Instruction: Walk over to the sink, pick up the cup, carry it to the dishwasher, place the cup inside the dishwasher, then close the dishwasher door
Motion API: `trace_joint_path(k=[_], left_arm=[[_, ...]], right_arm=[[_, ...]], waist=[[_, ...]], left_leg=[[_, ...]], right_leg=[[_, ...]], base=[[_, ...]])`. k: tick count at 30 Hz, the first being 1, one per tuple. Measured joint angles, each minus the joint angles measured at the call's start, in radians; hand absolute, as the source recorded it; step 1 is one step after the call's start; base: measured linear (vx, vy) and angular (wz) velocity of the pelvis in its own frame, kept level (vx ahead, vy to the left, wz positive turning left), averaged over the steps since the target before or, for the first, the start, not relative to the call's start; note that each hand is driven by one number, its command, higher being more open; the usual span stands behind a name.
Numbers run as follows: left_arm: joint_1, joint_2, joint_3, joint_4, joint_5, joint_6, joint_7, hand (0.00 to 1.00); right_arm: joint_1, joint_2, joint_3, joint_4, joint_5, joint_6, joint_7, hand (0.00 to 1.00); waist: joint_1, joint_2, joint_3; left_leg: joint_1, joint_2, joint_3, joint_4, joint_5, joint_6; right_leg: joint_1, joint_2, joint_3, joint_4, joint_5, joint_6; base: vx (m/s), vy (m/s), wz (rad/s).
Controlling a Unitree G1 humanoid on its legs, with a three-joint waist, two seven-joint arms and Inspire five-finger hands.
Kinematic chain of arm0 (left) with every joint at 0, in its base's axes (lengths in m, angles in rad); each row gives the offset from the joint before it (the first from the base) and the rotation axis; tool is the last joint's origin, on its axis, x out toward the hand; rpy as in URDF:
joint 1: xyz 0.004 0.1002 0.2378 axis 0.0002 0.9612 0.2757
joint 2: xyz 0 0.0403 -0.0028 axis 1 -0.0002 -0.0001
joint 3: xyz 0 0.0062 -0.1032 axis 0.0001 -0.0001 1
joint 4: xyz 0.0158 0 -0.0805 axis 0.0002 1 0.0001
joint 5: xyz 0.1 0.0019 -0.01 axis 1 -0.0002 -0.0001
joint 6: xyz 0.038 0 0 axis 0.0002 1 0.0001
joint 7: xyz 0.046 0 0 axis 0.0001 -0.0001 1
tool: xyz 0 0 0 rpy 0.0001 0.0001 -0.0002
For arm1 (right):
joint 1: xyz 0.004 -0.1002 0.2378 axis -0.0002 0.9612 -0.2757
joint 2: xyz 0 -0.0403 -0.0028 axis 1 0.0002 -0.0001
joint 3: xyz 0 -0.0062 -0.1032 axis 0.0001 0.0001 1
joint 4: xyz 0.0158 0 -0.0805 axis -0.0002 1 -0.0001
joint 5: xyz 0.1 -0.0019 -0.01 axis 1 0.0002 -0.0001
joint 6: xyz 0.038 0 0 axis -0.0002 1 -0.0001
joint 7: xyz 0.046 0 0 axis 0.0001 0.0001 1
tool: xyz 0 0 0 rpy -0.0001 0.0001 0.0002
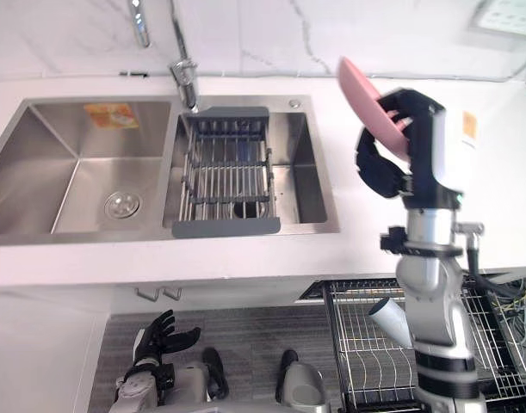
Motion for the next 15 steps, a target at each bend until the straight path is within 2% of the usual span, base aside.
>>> trace_joint_path(k=[2, 4, 10, 15], left_arm=[[0.004, 0.000, 0.000, 0.010, 0.000, 0.000, -0.001, 0.90], [0.004, -0.006, 0.000, 0.041, 0.000, 0.003, -0.002, 0.90], [0.009, -0.021, 0.001, 0.050, 0.000, 0.002, -0.003, 0.90], [-0.022, -0.043, 0.000, 0.048, 0.000, -0.009, -0.003, 0.90]], right_arm=[[0.058, 0.039, -0.043, -0.003, 0.013, 0.002, 0.001, 0.30], [0.120, 0.076, -0.085, -0.002, 0.012, 0.011, 0.002, 0.30], [0.223, 0.131, -0.172, 0.022, 0.012, 0.050, -0.002, 0.30], [0.259, 0.160, -0.203, 0.078, 0.031, 0.072, -0.014, 0.30]], waist=[[-0.019, 0.002, -0.005], [-0.046, 0.016, -0.017], [-0.102, 0.044, -0.021], [-0.114, 0.073, 0.012]], left_leg=[[0.019, 0.005, 0.039, 0.004, -0.017, 0.000], [0.030, 0.014, 0.098, 0.018, -0.043, 0.001], [0.042, 0.022, 0.227, 0.039, -0.069, 0.013], [0.043, 0.023, 0.321, 0.036, -0.098, 0.009]], right_leg=[[-0.004, 0.004, 0.039, -0.001, 0.002, 0.003], [-0.033, 0.013, 0.101, -0.001, 0.014, 0.011], [-0.095, 0.031, 0.237, -0.013, 0.060, 0.026], [-0.150, 0.032, 0.295, -0.014, 0.079, 0.025]], base=[[-0.02, 0.054, -0.62], [-0.04, 0.098, -0.82], [-0.04, 0.081, -0.67], [-0.07, 0.070, -0.53]])
